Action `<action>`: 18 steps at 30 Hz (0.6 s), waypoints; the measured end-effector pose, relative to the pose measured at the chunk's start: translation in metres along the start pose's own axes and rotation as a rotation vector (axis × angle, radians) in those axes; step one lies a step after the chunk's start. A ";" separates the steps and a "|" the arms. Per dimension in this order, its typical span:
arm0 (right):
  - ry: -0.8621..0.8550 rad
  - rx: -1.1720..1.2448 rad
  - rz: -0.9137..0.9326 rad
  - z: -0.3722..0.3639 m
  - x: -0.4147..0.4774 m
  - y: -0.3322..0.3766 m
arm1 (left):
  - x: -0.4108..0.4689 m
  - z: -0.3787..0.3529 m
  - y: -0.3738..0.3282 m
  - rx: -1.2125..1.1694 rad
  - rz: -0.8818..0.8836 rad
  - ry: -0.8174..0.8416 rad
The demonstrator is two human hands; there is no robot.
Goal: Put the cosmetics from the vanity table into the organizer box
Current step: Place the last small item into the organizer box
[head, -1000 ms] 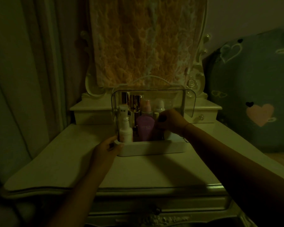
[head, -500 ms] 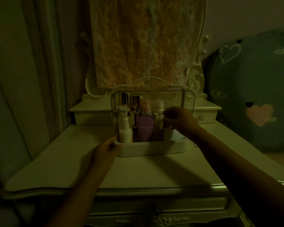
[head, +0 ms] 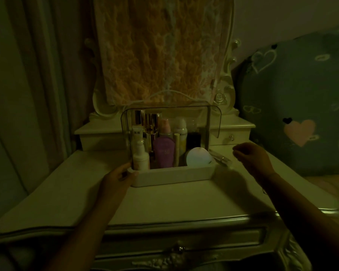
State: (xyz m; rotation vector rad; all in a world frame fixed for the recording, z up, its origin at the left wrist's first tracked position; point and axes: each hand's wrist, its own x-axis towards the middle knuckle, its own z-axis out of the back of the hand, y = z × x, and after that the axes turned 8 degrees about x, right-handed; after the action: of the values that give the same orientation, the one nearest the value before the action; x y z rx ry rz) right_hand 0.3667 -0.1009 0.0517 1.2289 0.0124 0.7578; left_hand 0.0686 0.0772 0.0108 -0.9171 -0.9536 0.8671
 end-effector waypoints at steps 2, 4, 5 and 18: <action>0.010 -0.033 -0.093 -0.003 0.012 -0.010 | 0.000 0.000 0.000 0.009 0.006 0.000; 0.041 -0.128 -0.161 -0.010 0.022 -0.017 | 0.000 0.000 0.000 0.009 0.016 -0.003; 0.060 -0.180 -0.182 -0.015 0.026 -0.020 | 0.000 0.000 0.000 0.014 0.021 -0.004; 0.166 -0.404 -0.266 -0.049 0.052 -0.011 | -0.002 -0.001 -0.006 -0.025 0.020 -0.012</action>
State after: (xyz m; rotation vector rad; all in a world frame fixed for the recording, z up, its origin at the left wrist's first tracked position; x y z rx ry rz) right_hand 0.3928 -0.0338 0.0443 0.7593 0.1494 0.5917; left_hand 0.0695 0.0727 0.0154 -0.9449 -0.9687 0.8802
